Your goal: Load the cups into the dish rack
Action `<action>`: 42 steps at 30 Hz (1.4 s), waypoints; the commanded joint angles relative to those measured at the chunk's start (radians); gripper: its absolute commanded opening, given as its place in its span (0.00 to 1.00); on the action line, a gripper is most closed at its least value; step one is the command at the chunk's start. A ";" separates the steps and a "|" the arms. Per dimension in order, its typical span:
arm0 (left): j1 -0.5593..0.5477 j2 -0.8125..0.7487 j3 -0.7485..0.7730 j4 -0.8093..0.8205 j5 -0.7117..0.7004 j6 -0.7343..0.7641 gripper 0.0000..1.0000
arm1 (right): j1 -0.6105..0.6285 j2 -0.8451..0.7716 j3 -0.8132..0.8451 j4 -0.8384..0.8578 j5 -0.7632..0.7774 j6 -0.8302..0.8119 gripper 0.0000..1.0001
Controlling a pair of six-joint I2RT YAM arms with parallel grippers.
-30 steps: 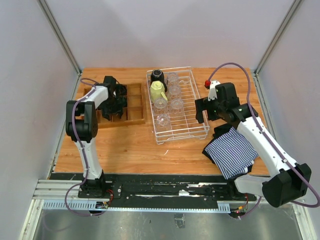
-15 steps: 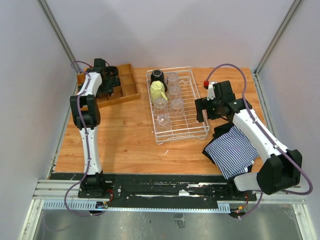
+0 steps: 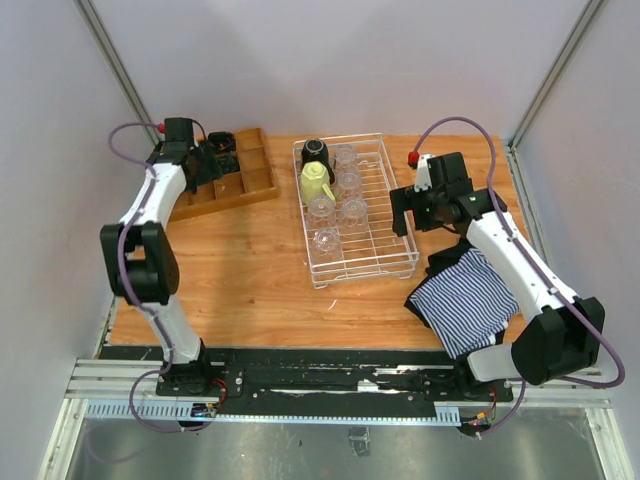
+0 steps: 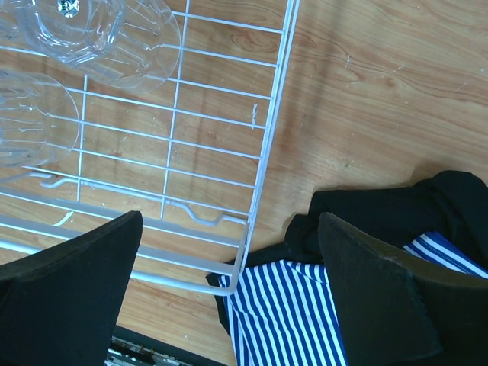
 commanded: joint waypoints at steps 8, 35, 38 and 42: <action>-0.009 -0.607 -0.548 0.261 0.166 -0.116 1.00 | -0.021 -0.160 -0.054 -0.121 0.073 0.038 0.98; -0.078 -1.348 -1.447 1.026 0.143 0.097 1.00 | -0.152 -0.500 -0.264 -0.171 -0.029 0.080 0.98; -0.077 -1.346 -1.591 1.253 0.063 0.114 1.00 | -0.152 -0.525 -0.273 -0.180 -0.062 0.079 0.98; -0.077 -1.238 -1.660 1.453 0.060 0.243 1.00 | -0.152 -0.563 -0.279 -0.208 -0.071 0.064 0.98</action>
